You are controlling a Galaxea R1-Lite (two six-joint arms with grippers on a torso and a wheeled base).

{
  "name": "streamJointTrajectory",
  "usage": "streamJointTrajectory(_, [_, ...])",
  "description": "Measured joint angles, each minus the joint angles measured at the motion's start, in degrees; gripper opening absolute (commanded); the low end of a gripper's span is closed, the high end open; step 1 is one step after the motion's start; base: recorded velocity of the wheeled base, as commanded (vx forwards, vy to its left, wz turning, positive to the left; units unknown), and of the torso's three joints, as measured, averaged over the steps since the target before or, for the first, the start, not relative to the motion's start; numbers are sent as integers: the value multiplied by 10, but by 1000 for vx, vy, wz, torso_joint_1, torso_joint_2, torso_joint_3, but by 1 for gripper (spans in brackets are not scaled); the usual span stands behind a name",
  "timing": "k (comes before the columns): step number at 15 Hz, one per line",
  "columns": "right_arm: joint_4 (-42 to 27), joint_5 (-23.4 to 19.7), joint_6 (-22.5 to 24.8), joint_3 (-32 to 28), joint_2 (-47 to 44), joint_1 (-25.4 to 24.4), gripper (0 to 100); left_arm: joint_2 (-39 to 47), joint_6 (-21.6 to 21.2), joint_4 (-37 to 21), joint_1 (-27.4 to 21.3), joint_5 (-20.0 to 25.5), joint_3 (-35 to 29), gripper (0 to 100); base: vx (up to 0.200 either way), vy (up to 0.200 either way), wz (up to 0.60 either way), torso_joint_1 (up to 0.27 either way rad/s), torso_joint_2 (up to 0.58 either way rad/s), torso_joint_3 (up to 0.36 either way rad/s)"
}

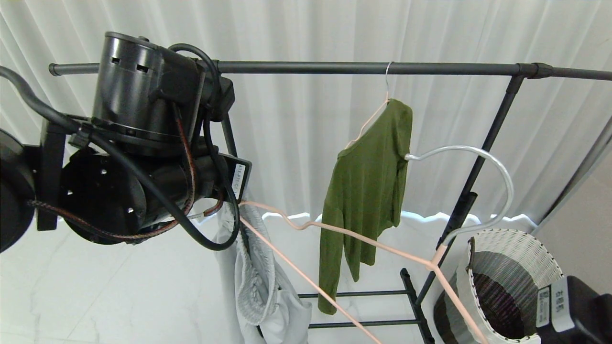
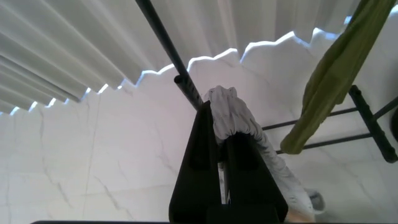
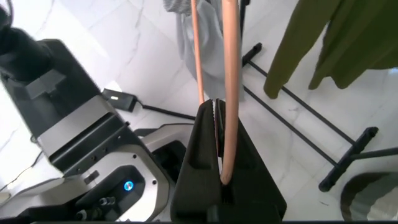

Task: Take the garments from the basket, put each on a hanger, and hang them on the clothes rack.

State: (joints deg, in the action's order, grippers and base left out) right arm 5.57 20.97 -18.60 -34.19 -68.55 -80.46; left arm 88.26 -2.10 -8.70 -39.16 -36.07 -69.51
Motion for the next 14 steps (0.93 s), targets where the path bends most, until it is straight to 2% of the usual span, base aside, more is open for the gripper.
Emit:
streamJointTrajectory(3, [0, 1, -1, 1, -1, -2, 0, 0, 0, 0, 1, 0, 1, 0, 0, 0, 0, 0, 0, 0])
streamJointTrajectory(6, [2, 2, -3, 2, -17, 26, 0, -3, 1, 0, -3, -1, 3, 0, 0, 0, 0, 0, 0, 0])
streamJointTrajectory(9, [58, -1, -4, 1, -51, 55, 0, -4, 5, 0, -12, 0, 4, 0, 0, 0, 0, 0, 0, 0])
streamJointTrajectory(11, [79, -12, -3, -1, -73, 62, 0, -5, 25, 0, -27, 0, 4, 0, 0, 0, 0, 0, 0, 0])
streamJointTrajectory(14, [90, -11, -1, -4, -100, 78, 0, -5, 30, 0, -47, -1, 3, 0, 0, 0, 0, 0, 0, 0])
